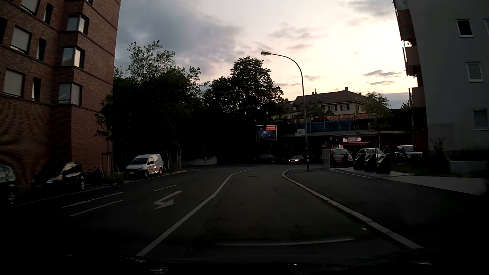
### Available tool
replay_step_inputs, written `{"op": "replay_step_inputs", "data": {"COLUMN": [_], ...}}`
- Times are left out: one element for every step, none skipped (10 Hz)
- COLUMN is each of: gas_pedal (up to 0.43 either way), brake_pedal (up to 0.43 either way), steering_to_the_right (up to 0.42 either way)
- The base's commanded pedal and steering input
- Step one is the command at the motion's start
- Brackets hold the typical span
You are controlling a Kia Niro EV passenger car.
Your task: Follow the waypoints while adhering to traffic rules and regulations
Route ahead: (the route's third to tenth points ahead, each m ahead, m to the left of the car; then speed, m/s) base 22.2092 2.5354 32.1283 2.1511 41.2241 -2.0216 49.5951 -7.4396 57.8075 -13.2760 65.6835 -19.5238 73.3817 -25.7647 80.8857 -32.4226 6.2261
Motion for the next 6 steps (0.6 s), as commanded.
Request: {"op": "replay_step_inputs", "data": {"gas_pedal": [0.0,0.0,0.02,0.028,0.028,0.039], "brake_pedal": [0.0,0.0,0.0,0.0,0.0,0.0], "steering_to_the_right": [0.002,0.003,0.008,0.009,0.009,0.008]}}
